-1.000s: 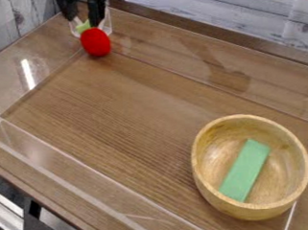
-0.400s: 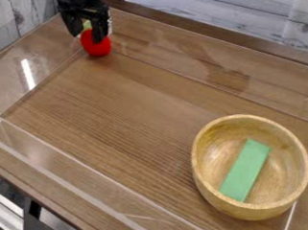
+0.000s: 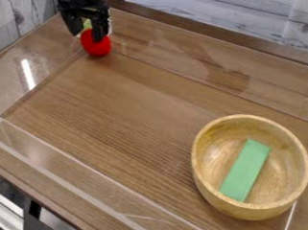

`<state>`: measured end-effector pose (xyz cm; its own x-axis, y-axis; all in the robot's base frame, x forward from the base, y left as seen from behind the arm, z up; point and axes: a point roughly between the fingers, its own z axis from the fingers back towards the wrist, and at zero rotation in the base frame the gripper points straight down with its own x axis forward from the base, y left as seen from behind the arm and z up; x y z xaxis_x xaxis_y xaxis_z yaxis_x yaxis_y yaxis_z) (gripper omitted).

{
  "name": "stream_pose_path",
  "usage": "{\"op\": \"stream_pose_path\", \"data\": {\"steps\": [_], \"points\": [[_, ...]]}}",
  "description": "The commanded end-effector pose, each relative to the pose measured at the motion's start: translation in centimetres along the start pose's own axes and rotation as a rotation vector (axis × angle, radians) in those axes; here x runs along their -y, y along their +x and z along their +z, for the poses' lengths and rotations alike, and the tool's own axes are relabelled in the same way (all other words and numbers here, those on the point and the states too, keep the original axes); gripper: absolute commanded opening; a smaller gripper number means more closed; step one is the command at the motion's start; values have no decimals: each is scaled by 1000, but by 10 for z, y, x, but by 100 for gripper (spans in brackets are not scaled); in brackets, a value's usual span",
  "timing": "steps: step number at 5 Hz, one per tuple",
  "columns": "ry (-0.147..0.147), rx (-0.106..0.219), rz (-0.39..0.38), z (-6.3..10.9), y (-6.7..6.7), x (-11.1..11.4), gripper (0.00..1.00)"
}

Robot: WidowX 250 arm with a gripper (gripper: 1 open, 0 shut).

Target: Move the red fruit to the right side of the table

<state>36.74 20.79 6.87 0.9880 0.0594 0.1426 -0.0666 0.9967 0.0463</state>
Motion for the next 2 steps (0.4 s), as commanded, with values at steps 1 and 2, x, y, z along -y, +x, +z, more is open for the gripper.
{"op": "stream_pose_path", "data": {"steps": [1,2], "points": [[34,76,-9,26,12,-7,100],[34,81,-17,27,11,-8,100]]}}
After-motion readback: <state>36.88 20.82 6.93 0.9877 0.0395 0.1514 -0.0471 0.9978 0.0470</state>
